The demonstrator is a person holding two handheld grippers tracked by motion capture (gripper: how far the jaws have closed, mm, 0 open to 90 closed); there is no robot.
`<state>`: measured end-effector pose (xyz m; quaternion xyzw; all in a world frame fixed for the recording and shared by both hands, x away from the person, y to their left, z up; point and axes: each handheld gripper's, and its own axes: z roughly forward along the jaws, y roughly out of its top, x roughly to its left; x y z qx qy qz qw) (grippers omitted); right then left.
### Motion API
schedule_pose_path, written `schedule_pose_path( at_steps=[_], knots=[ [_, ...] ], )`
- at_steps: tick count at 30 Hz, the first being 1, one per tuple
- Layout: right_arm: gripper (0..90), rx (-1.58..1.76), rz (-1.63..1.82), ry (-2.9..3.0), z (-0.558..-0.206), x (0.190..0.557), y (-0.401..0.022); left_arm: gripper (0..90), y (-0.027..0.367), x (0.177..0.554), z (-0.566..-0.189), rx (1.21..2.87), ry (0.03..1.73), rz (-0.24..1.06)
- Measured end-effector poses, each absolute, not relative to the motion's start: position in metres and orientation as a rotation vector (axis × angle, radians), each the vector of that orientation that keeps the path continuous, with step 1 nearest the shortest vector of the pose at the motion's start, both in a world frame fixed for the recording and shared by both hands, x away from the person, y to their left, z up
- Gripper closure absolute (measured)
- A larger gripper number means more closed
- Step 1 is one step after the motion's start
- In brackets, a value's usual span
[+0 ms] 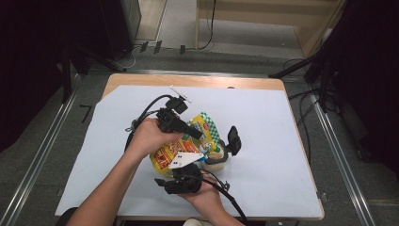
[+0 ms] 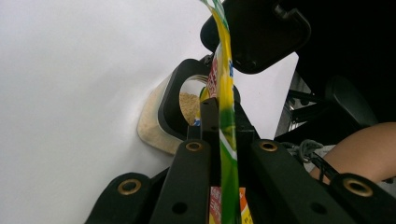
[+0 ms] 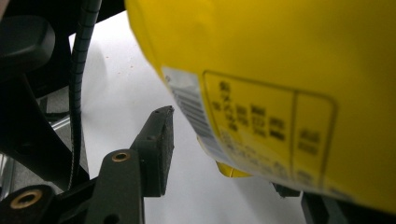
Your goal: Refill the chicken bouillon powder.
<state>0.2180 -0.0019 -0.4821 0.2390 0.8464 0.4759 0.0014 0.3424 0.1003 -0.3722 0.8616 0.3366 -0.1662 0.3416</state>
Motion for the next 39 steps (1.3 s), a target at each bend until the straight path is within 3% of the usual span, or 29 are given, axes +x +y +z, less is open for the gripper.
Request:
schedule_pose_path(
  at_steps=[10,39],
  knots=[
    [49.7,0.745,1.506,2.644,-0.48,0.22,-0.002,89.8,0.127,0.341,-0.364,2.154,0.841,-0.491],
    [47.0,0.727,1.508,2.573,-0.475,0.219,-0.006,90.0,0.169,0.335,-0.347,2.079,0.782,-0.475]
  ],
)
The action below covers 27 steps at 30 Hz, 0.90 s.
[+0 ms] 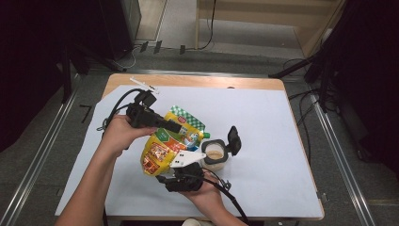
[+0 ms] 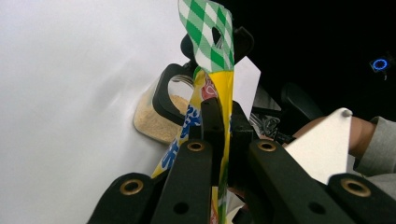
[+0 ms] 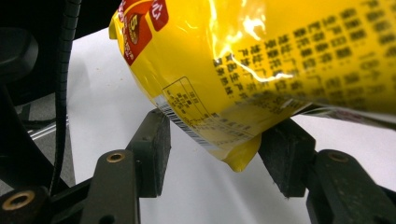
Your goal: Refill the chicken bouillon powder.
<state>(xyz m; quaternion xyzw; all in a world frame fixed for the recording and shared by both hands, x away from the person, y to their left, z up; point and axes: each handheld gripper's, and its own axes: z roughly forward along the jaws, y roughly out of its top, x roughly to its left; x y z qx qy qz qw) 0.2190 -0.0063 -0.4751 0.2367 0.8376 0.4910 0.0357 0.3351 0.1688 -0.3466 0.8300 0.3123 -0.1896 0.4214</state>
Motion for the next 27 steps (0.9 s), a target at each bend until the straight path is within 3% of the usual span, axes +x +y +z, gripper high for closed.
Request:
schedule_pose_path(
  at_steps=[27],
  knots=[
    [45.1,0.754,1.562,2.436,-0.463,0.226,-0.024,90.0,0.226,0.34,-0.329,1.899,0.856,-0.386]
  ],
)
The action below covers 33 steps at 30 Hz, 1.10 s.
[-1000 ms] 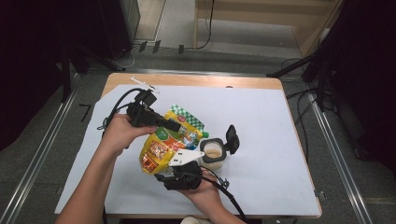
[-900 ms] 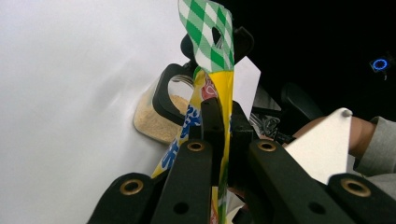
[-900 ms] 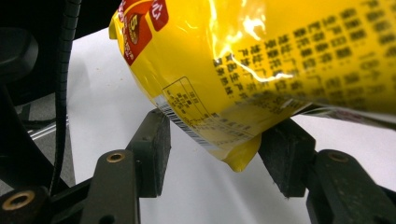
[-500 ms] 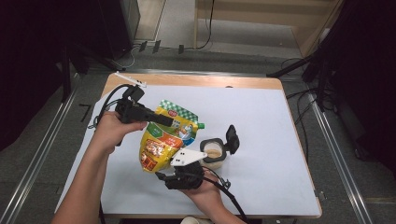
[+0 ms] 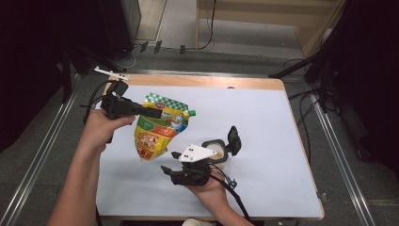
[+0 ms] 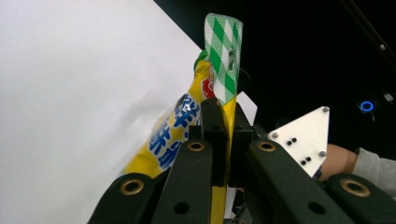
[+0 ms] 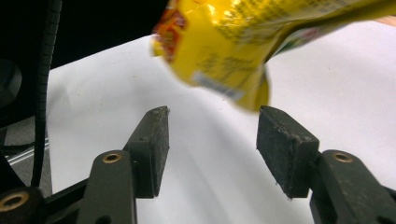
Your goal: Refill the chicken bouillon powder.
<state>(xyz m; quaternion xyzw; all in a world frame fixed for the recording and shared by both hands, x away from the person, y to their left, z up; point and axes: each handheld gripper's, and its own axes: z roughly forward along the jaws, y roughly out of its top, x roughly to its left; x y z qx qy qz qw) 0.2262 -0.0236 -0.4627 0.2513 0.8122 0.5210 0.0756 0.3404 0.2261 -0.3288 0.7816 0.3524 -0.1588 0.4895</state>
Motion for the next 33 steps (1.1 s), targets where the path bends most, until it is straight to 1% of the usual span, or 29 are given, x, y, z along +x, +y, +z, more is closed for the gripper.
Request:
schedule_pose_path(
  at_steps=[8,13,20,27,31,33],
  knots=[
    [45.0,0.756,1.549,2.464,-0.465,0.226,-0.022,90.0,0.235,0.355,-0.34,1.852,0.921,-0.294],
    [44.9,0.766,1.542,2.468,-0.466,0.225,-0.024,90.0,0.23,0.367,-0.349,1.843,0.951,-0.227],
    [44.8,0.789,1.53,2.449,-0.466,0.224,-0.03,89.9,0.221,0.382,-0.366,1.823,0.963,-0.171],
    [44.8,0.804,1.523,2.437,-0.466,0.223,-0.034,89.2,0.222,0.386,-0.374,1.825,0.959,-0.192],
    [44.8,0.804,1.529,2.435,-0.466,0.224,-0.034,88.1,0.224,0.383,-0.372,1.842,0.971,-0.163],
    [44.8,0.8,1.524,2.435,-0.466,0.223,-0.034,85.7,0.224,0.382,-0.37,1.847,0.965,-0.149]
  ],
)
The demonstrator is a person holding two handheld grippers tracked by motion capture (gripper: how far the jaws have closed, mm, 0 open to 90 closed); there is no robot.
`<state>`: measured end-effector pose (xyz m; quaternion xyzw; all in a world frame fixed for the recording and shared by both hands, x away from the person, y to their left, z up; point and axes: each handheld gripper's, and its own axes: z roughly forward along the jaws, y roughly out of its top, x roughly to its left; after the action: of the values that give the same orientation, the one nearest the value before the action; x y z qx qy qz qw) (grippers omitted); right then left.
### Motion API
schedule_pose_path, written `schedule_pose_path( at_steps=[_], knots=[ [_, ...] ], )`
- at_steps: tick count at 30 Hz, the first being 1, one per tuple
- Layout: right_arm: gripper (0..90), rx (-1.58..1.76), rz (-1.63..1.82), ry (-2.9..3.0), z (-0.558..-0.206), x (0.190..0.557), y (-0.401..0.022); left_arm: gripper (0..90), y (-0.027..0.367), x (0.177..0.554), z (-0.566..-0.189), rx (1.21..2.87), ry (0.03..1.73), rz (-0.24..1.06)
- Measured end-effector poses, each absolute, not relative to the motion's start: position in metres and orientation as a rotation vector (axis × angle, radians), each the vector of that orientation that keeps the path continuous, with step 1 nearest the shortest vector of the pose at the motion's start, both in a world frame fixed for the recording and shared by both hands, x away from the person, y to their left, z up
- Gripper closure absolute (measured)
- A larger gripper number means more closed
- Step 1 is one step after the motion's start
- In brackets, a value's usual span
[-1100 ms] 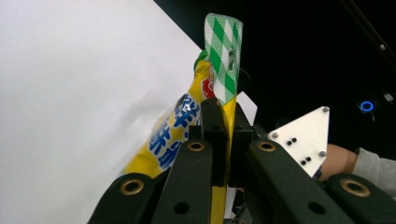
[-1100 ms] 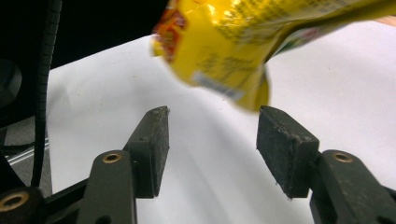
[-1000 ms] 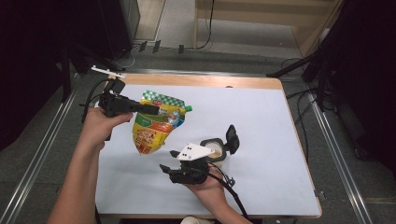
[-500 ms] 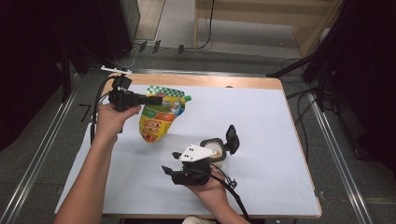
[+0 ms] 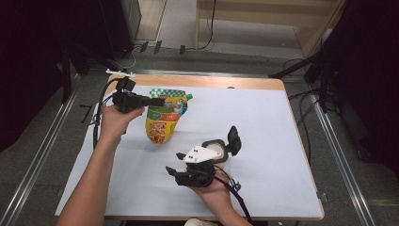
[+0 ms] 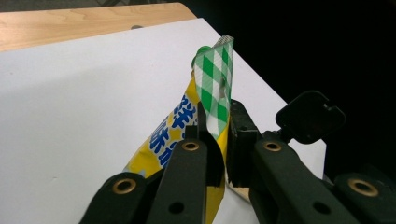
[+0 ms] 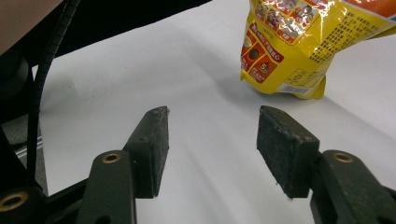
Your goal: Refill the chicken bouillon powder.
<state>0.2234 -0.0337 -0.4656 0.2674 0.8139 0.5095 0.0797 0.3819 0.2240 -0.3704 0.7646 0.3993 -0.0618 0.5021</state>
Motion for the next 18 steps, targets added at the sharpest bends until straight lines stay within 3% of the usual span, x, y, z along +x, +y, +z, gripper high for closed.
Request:
schedule_pose_path(
  at_steps=[18],
  knots=[
    [46.1,0.763,1.529,2.467,-0.466,0.224,-0.029,58.9,0.22,0.371,-0.364,1.911,0.929,-0.075]
  ],
)
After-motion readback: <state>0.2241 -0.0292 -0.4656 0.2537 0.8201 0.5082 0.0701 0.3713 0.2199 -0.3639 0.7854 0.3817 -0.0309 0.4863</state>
